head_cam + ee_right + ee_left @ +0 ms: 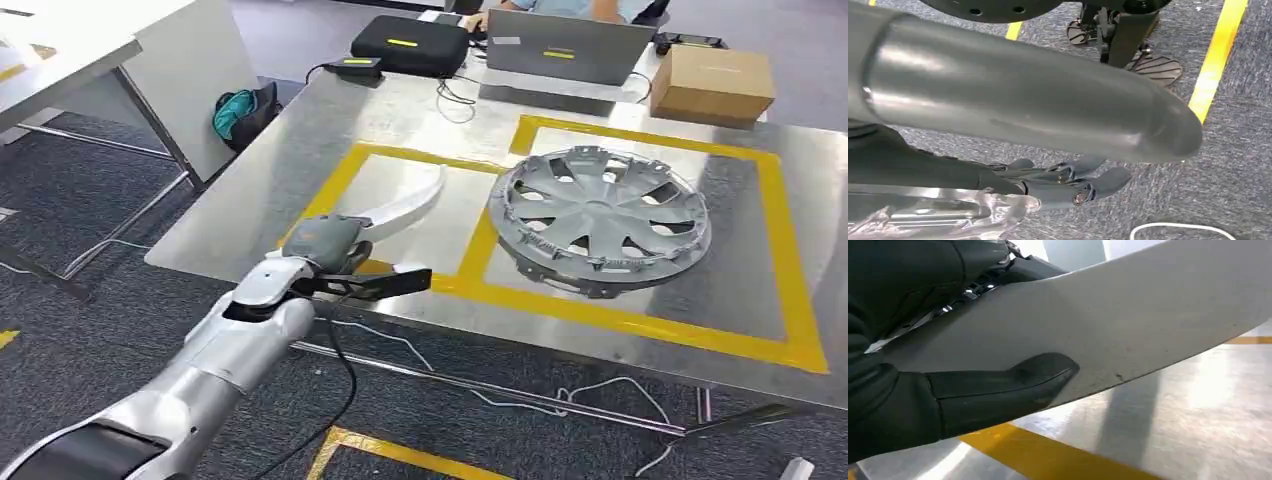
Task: Take the parts from the cabinet and place them on the table.
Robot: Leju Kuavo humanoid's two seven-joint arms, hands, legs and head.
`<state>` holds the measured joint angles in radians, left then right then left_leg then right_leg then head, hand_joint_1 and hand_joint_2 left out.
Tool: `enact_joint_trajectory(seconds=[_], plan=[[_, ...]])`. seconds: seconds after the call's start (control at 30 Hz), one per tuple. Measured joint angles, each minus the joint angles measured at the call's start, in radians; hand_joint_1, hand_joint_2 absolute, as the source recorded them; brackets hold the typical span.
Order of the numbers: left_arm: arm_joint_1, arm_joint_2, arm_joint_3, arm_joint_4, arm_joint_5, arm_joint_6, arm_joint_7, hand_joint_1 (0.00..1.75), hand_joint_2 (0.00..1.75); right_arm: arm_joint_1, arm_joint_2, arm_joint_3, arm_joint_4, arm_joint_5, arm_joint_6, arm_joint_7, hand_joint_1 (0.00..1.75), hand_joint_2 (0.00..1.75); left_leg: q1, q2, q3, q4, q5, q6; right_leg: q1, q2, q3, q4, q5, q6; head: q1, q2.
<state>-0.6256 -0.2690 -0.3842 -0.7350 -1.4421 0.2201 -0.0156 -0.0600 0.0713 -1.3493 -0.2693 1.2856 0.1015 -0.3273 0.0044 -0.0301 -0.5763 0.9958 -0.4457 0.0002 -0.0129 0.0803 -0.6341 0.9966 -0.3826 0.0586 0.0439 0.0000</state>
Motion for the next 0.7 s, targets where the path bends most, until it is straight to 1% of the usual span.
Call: enact_joint_trajectory(seconds=[0.13, 0.3, 0.33, 0.43, 0.53, 0.57, 0.7], plan=[[-0.027, -0.013, -0.057, 0.056, -0.059, 0.01, 0.007, 1.75, 1.75, -0.003, 0.0, 0.008, 0.002, 0.008, 0.001, -0.006, 0.0, 0.0, 0.0, 0.0, -0.001, 0.0, 0.0, 0.0, 0.0, 0.0, -0.001, 0.0, 0.0, 0.0, 0.0, 0.0], [-0.058, -0.021, -0.108, 0.117, -0.114, 0.013, 0.061, 1.75, 1.75, -0.005, 0.0, 0.016, 0.004, 0.019, 0.001, -0.011, 0.0, 0.0, 0.0, 0.0, -0.001, 0.0, 0.0, 0.0, 0.0, 0.0, -0.001, 0.0, 0.0, 0.0, 0.0, 0.0], [-0.063, -0.021, -0.121, 0.127, -0.12, 0.013, 0.079, 0.0, 1.75, -0.005, 0.0, 0.018, 0.005, 0.022, 0.001, -0.011, 0.0, 0.0, 0.0, 0.0, -0.001, 0.0, 0.0, 0.0, 0.0, 0.0, -0.002, 0.0, 0.0, 0.0, -0.001, 0.0], [-0.094, -0.02, -0.169, 0.164, -0.125, 0.01, 0.133, 0.0, 1.75, -0.006, 0.0, 0.027, 0.008, 0.027, 0.001, -0.013, 0.0, 0.0, 0.0, 0.0, -0.001, 0.0, 0.001, 0.0, 0.0, 0.0, -0.002, 0.001, 0.0, 0.0, -0.001, 0.0], [-0.127, -0.02, -0.232, 0.212, -0.126, -0.016, 0.191, 0.0, 1.75, -0.008, 0.0, 0.031, 0.008, 0.024, 0.001, -0.014, 0.0, 0.0, 0.0, 0.0, -0.001, 0.0, 0.001, 0.0, 0.0, 0.0, -0.002, 0.001, 0.0, 0.0, 0.0, 0.0], [-0.132, -0.02, -0.243, 0.222, -0.119, -0.021, 0.201, 0.0, 1.75, -0.008, 0.0, 0.031, 0.008, 0.021, 0.001, -0.014, 0.0, 0.0, 0.0, 0.0, -0.001, 0.0, 0.001, 0.0, 0.0, 0.0, -0.002, 0.001, 0.0, 0.0, 0.0, 0.0], [-0.145, -0.02, -0.245, 0.246, -0.095, -0.023, 0.199, 0.0, 1.75, -0.009, 0.0, 0.031, 0.009, 0.019, 0.004, 0.005, 0.0, 0.0, 0.0, 0.0, -0.001, 0.0, 0.001, 0.0, 0.0, 0.0, -0.002, 0.001, 0.0, 0.0, 0.0, 0.0]])
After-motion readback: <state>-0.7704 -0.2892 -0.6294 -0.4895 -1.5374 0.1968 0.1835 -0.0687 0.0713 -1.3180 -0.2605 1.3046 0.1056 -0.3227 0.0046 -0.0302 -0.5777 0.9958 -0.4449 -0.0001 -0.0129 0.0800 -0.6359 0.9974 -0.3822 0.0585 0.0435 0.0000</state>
